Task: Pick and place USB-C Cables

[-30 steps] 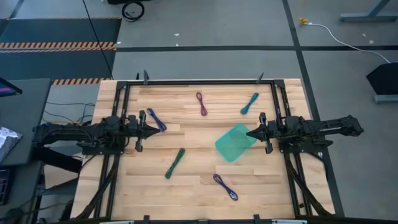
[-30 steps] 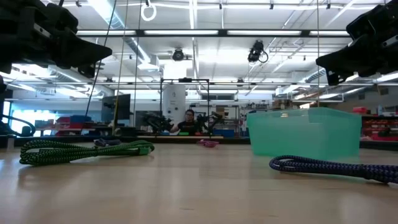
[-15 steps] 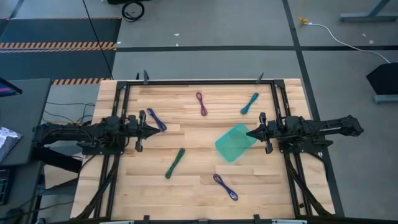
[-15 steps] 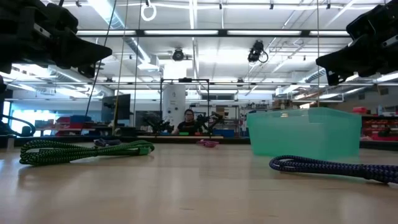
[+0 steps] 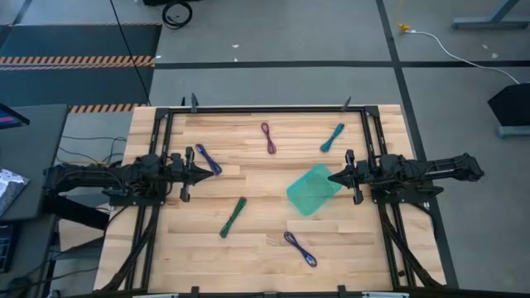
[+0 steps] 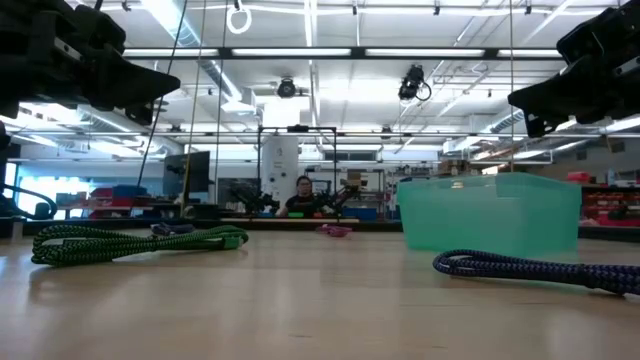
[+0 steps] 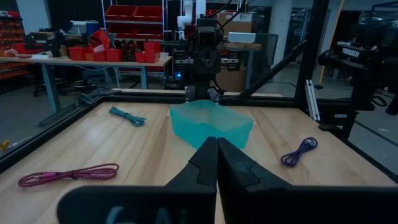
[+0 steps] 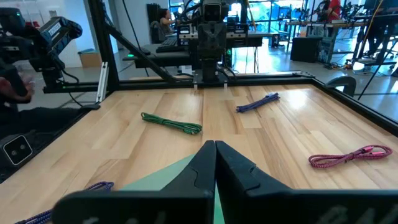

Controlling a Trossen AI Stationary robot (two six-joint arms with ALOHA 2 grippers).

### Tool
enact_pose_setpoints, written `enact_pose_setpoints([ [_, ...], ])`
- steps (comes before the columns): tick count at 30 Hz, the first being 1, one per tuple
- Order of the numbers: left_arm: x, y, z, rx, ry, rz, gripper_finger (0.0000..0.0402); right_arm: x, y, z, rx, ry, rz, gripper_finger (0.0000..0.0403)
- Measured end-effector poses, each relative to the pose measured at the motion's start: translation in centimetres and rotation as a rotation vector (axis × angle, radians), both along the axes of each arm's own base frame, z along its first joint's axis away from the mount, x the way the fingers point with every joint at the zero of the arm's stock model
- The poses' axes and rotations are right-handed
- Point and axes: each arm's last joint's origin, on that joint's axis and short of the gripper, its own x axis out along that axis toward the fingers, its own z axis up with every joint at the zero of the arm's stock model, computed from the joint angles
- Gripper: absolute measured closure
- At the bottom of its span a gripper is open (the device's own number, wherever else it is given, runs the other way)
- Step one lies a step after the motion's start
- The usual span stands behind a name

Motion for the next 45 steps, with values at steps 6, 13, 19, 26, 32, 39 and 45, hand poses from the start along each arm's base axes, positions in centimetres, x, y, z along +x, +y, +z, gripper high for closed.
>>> enact_pose_setpoints([
  [6,0.0,0.0,0.0,0.000,0.000,0.000,0.0397,0.0,0.0,0.0,0.000,0.000,0.000,0.0389],
  [13,0.0,0.0,0.0,0.000,-0.001,0.001,0.0397,0.0,0.0,0.3,-0.190,-0.041,0.005,0.0389],
  [19,0.0,0.0,0.0,-0.004,-0.001,0.000,0.0397,-0.2,0.0,2.5,-0.014,-0.264,-0.008,0.0389],
  [26,0.0,0.0,0.0,-0.173,-0.008,-0.004,0.0397,-0.8,-0.1,4.6,0.109,-0.480,0.005,0.0389],
  [32,0.0,0.0,0.2,-0.214,-0.030,-0.007,0.0397,-0.9,-0.6,4.8,0.124,-0.512,-0.158,0.0388],
  [39,-0.1,0.0,1.4,-0.191,-0.155,-0.019,0.0397,-0.2,-2.3,4.2,-0.058,0.112,-0.520,0.0356],
  [45,-0.3,0.2,3.7,-0.077,-0.268,0.066,0.0386,2.2,-3.9,7.6,-0.037,0.177,-0.661,0.0328],
])
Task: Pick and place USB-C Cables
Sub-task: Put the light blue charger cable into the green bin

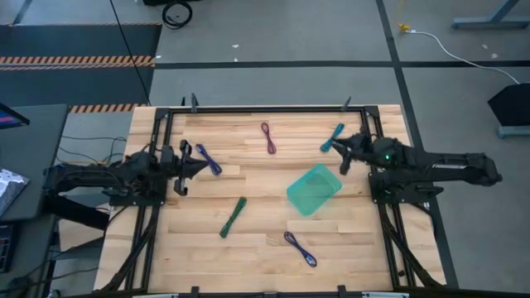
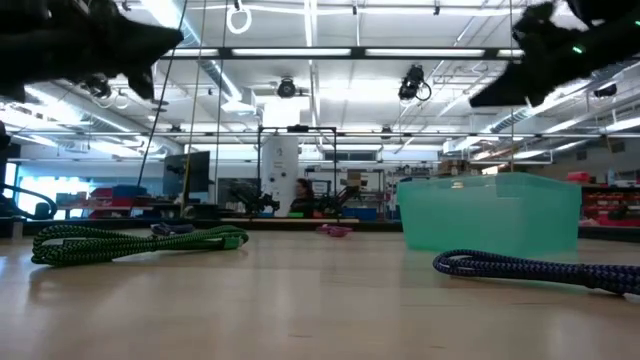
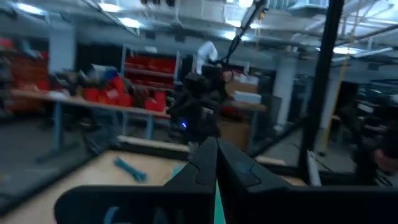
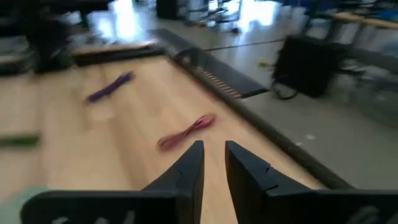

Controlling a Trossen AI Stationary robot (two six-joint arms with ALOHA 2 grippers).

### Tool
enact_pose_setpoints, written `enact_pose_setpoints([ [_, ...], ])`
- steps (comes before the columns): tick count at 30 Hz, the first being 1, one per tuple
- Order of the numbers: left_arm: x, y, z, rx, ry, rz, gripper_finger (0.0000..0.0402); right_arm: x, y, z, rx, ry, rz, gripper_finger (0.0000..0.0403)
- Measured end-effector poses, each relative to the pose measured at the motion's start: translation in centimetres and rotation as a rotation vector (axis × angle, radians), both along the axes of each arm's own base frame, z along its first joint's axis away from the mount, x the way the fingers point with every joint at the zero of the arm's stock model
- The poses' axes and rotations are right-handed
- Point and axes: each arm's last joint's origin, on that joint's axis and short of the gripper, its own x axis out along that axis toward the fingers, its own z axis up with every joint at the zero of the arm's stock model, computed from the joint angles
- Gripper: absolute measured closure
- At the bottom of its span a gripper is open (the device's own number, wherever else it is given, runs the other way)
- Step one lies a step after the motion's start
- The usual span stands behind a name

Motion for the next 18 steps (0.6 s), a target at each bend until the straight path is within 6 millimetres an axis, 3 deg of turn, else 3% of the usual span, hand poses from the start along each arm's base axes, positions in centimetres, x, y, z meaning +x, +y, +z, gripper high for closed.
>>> enact_pose_setpoints([
  [5,0.6,0.4,2.0,0.069,0.103,0.144,0.0335,3.5,-1.2,5.7,-0.010,-0.054,0.052,0.0325],
  [11,1.9,1.2,4.5,0.023,0.327,0.302,0.0243,7.9,-3.1,10.3,0.032,0.405,0.085,0.0324],
  [14,2.6,1.3,3.9,-0.020,0.461,0.310,0.0206,9.3,-5.2,11.2,0.047,0.688,0.058,0.0324],
  [18,3.3,1.4,3.5,0.001,0.501,0.351,0.0183,9.6,-8.5,10.2,0.145,1.005,0.104,0.0324],
])
